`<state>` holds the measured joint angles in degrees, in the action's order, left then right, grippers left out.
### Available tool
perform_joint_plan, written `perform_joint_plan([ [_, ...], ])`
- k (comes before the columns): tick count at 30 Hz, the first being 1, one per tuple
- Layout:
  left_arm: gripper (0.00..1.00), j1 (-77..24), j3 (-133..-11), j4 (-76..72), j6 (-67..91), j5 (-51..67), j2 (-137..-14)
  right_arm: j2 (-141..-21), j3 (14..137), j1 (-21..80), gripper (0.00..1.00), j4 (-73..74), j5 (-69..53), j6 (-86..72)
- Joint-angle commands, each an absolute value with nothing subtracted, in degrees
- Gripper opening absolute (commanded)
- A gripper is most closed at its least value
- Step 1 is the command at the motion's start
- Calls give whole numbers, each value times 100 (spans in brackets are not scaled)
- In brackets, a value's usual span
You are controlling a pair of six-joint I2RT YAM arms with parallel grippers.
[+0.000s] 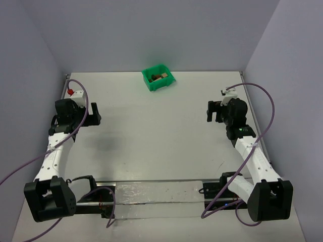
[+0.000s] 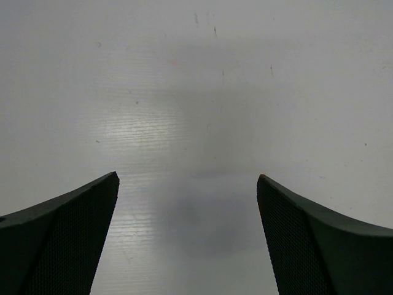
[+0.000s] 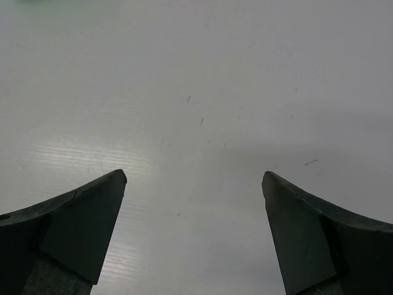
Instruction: Build the wood block tower
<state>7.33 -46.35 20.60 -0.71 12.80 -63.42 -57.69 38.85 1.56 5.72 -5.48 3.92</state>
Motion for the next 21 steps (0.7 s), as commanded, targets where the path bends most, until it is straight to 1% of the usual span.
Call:
perform_joint_plan([
  [1,99,686,-4665,1850,-99,1004,-6117,-5753,4162,92,100,562,-571,396],
  [4,99,502,-4763,1636,305,472,-6178,-5771,4166,82,100,542,-551,398],
  [6,99,-94,-4880,1436,684,-125,-6303,-5790,4151,79,100,513,-537,403],
  [9,99,-909,-5248,1268,1386,-1188,-6835,-5857,4157,70,100,527,-536,422],
  [10,99,-1125,-5449,1290,1429,-1341,-6889,-5884,4158,70,100,529,-535,423],
  [14,99,-1909,-7135,1905,2218,-1766,-8356,-5960,4156,59,100,536,-491,450],
  [17,99,-2238,-8674,2565,2804,-1978,-9528,-5988,4139,44,100,544,-466,466],
  [21,99,-2653,-10781,3297,3183,-2474,-11090,-6100,4148,-18,100,542,-457,483],
])
